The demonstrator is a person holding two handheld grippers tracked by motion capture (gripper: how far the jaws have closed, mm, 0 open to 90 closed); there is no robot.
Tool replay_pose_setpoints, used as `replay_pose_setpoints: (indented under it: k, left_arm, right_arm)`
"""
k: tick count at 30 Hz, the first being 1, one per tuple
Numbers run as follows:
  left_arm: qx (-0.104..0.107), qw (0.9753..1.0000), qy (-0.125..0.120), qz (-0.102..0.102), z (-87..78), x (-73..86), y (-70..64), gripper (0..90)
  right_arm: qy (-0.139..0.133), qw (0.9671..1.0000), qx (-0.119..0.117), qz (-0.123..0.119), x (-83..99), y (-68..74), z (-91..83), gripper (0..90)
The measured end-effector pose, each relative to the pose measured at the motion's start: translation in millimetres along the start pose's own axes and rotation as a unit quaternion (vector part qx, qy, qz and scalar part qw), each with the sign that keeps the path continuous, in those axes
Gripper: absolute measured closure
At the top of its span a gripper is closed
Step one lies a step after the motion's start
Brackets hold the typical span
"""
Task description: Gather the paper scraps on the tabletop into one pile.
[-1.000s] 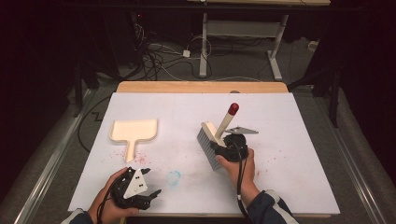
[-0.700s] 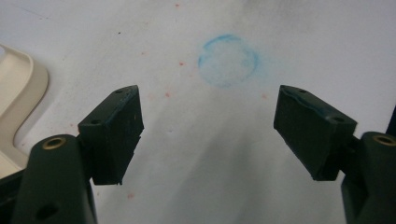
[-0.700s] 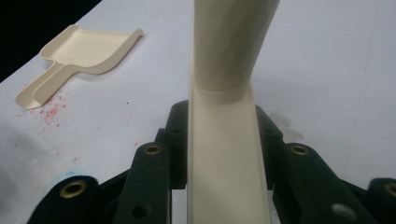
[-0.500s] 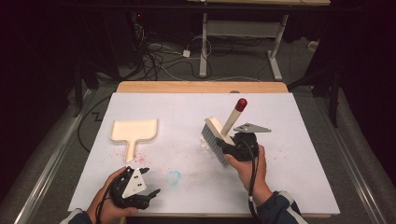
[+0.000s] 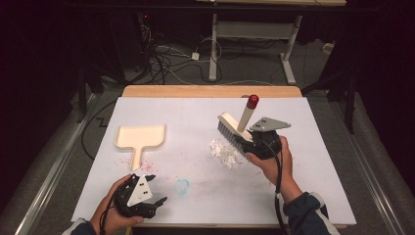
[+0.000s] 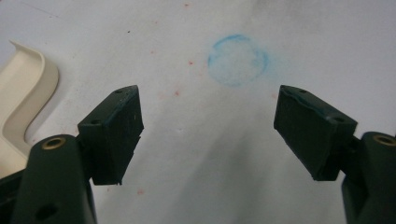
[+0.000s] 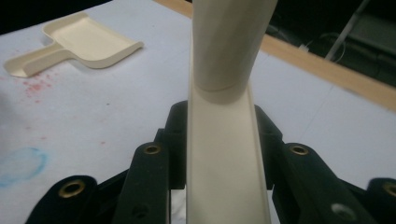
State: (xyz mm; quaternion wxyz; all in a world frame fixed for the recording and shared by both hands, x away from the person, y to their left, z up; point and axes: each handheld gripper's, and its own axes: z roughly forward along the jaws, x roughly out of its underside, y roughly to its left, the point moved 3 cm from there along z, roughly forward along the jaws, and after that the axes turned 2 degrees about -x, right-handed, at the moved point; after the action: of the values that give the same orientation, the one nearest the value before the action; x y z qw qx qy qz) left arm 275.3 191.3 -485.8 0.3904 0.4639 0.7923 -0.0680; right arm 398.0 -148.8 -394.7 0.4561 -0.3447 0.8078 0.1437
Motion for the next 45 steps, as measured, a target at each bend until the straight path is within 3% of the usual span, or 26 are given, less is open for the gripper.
replay_pose_setpoints:
  k: [4,9,12,18,21,25,30,36,40,44,45]
  left_arm:
    - [-0.001,1.0000,0.001,0.002,0.7,-0.6,0.1,22.9]
    - [-0.001,1.0000,0.003,-0.002,2.5,0.4,1.2,22.9]
    - [0.003,1.0000,0.004,-0.005,3.1,1.1,0.1,22.9]
    - [0.009,0.9999,0.009,-0.001,5.6,3.1,-0.9,22.9]
    - [0.009,0.9999,0.010,-0.004,5.2,4.5,-0.6,22.9]
    - [0.008,0.9999,0.014,-0.003,4.6,5.4,-1.2,22.9]
    - [0.010,0.9997,0.020,0.002,6.1,5.2,-4.2,22.9]
    - [0.014,0.9995,0.027,0.005,8.0,5.1,-6.1,22.9]
    - [0.017,0.9994,0.028,0.006,9.4,4.9,-6.7,22.9]
    - [0.019,0.9993,0.031,0.010,9.9,4.5,-7.4,22.9]
    - [0.019,0.9993,0.030,0.010,9.9,4.4,-7.5,22.9]
  right_arm:
    - [0.000,0.9992,-0.005,-0.041,-6.6,-16.9,15.4,67.4]
    - [0.012,0.9974,-0.006,-0.071,-8.9,-35.0,48.4,67.4]
    - [0.022,0.9947,-0.005,-0.101,-7.3,-41.0,69.6,67.4]
    - [0.026,0.9925,-0.024,-0.117,-3.8,-39.3,98.6,67.4]
    - [0.045,0.9896,-0.027,-0.134,2.8,-34.5,106.3,67.4]
    - [0.046,0.9870,-0.053,-0.145,8.1,-30.0,103.4,67.5]
    - [0.046,0.9764,-0.088,-0.192,21.3,-20.7,92.6,67.2]
    - [0.042,0.9669,-0.127,-0.218,38.2,-20.2,72.7,66.8]
    - [0.031,0.9646,-0.149,-0.216,45.3,-23.1,58.8,66.9]
    - [0.028,0.9630,-0.152,-0.221,49.3,-24.9,51.3,67.0]
    - [0.030,0.9642,-0.146,-0.220,49.5,-25.2,50.0,67.1]
